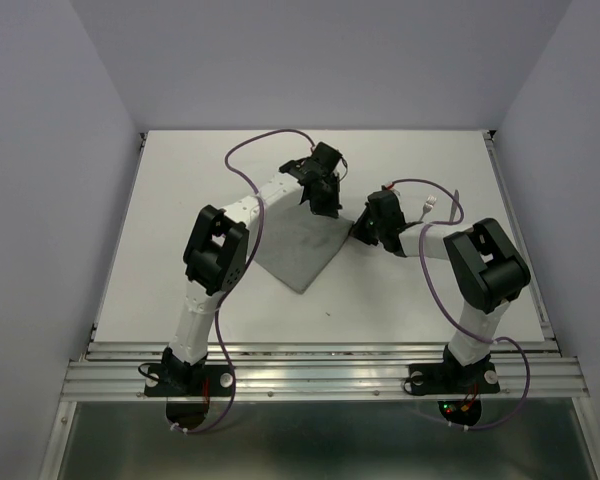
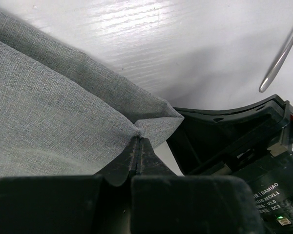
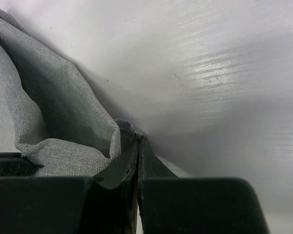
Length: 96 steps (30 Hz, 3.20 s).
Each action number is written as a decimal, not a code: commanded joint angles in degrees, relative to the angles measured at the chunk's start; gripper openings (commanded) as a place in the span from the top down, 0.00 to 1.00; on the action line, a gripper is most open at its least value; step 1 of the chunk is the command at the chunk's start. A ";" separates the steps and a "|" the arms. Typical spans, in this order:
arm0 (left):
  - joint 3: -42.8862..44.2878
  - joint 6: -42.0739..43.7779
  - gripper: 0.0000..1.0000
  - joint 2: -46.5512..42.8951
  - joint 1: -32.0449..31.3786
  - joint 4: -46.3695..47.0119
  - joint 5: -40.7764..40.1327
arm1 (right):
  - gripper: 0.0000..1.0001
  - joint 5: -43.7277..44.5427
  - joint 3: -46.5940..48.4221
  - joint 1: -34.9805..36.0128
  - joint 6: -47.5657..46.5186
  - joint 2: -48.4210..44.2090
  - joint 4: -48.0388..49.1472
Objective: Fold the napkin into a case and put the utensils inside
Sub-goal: Smooth out the upper triangle-folded napkin at the center of the board.
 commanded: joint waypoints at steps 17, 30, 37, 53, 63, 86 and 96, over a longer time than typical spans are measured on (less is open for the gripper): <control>5.64 -2.02 1.00 4.10 -0.52 0.11 4.99 | 0.99 2.29 1.52 -0.50 -0.51 0.76 -0.85; 4.67 -2.11 1.00 5.24 -0.52 1.61 4.38 | 0.62 4.57 -0.85 -0.50 -0.77 -3.61 -1.12; 4.14 -2.11 1.00 4.80 -0.61 2.05 4.29 | 0.55 0.54 -5.42 -3.05 2.12 -9.51 -1.21; 3.88 -2.46 1.00 4.10 -0.52 2.31 4.38 | 0.32 -8.70 -5.69 -3.05 4.85 -5.84 6.79; 4.84 -2.46 1.00 4.63 -0.52 2.05 4.64 | 0.47 -8.00 -5.25 -3.05 6.17 0.14 8.73; 6.87 0.18 0.53 1.82 -0.52 -1.20 0.78 | 0.99 -4.39 -5.60 -3.05 3.18 -0.91 6.97; -5.08 0.71 0.39 -6.97 0.97 0.46 -4.06 | 0.95 -3.86 -8.59 -4.28 -2.97 -2.66 7.85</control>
